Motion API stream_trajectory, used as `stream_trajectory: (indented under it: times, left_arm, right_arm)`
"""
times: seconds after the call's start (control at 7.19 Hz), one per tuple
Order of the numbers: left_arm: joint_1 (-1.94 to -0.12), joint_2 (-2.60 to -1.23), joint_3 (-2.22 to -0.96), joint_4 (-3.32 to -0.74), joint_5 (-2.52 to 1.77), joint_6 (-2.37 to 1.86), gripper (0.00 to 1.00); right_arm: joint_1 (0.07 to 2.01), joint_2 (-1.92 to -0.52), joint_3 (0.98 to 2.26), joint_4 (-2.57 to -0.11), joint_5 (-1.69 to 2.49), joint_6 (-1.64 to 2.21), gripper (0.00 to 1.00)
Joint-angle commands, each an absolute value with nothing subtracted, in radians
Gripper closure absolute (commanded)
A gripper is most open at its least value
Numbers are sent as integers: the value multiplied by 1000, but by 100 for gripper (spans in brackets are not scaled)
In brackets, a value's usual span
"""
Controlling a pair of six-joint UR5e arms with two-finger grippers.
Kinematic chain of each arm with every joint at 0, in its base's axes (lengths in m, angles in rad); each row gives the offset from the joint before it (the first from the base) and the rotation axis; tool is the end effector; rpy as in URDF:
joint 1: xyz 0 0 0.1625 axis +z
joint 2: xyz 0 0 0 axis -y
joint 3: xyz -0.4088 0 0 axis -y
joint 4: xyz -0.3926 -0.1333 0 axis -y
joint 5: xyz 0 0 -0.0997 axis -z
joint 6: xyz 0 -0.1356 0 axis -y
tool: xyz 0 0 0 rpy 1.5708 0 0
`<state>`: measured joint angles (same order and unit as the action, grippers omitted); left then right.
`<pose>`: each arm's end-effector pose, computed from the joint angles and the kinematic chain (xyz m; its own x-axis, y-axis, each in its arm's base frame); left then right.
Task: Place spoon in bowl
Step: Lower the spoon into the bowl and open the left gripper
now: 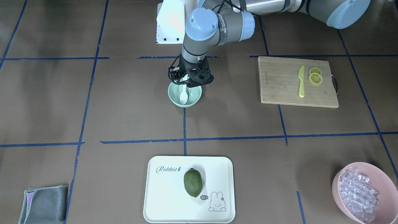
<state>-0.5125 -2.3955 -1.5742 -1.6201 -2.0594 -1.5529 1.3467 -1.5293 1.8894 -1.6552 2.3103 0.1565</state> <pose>0.5947 -0.4145 0.1506 0.5591 -0.2964 -0.7743 0.1084 0.9520 -0.2862 -0.0719 -0.5042 0.5019 0.7046 -0.1926 0.6830 0.1053 0.9802 0.1678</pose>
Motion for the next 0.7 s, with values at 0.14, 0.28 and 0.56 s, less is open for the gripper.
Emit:
stream_trajectory:
  times: [0.14, 0.28, 0.56]
  left_arm:
    - [-540, -2346, -1661, -1586, -2066, -1542, 0]
    - [-579, -2270, -1766, -1527, -2094, -1488, 0]
    - [-674, -2121, -1990, -1354, -2108, -1232, 0]
  right_arm:
    - [1357, -1563, 1875, -1654, 2316, 126, 1]
    - [1403, -1578, 1840, -1654, 2365, 60, 1]
    - [1460, -1626, 1816, -1652, 2387, -16, 1]
